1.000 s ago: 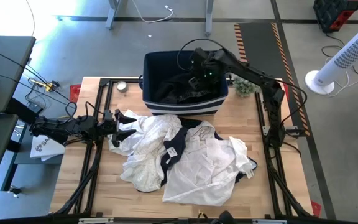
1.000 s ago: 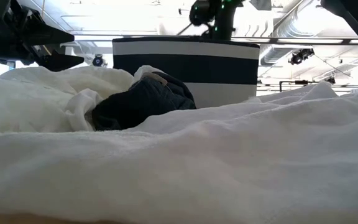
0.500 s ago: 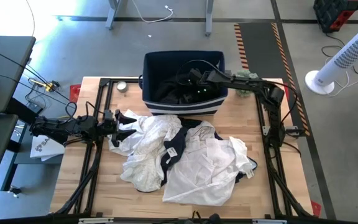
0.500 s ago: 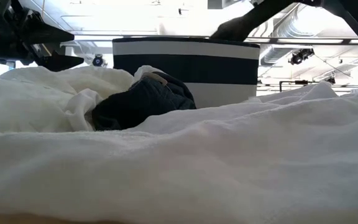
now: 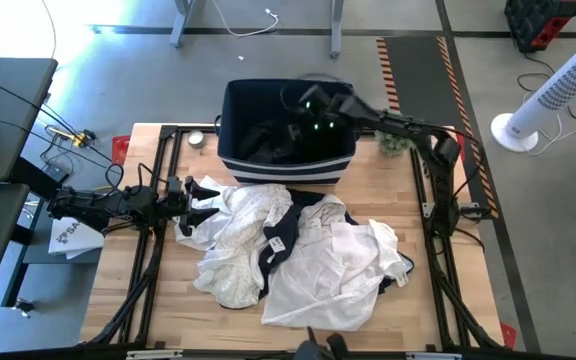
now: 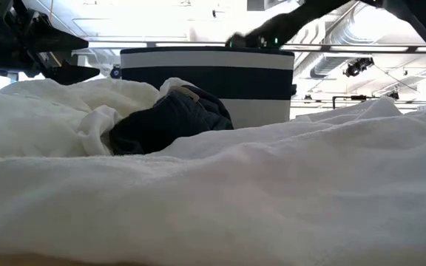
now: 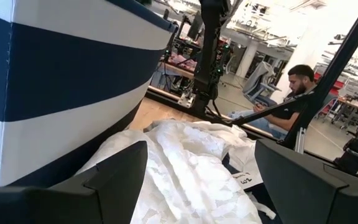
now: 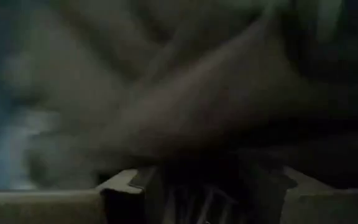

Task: Sort clothes
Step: Put the black boxer into the blue bin, then put the blue shorts into the blue bin

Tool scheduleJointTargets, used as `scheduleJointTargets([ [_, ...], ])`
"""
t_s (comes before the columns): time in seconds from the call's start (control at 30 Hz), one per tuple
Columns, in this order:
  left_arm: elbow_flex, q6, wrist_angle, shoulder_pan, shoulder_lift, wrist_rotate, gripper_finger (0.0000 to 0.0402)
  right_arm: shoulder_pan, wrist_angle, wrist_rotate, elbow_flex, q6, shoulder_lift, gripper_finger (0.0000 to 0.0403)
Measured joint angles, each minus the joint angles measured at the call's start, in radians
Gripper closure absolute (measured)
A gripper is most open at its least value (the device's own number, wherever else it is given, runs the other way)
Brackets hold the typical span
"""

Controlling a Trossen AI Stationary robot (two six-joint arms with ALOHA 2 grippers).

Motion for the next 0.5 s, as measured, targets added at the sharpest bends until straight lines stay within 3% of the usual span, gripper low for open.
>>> scheduleJointTargets([
  [0.33,0.000,0.000,0.000,0.000,0.000,0.000,0.0106,0.121,-0.270,0.014,0.408,-0.324,-0.135,0.0245],
  [0.5,0.000,0.001,0.000,0.000,0.000,0.000,0.0106,0.268,-0.406,0.009,0.461,-0.430,-0.246,0.0245],
])
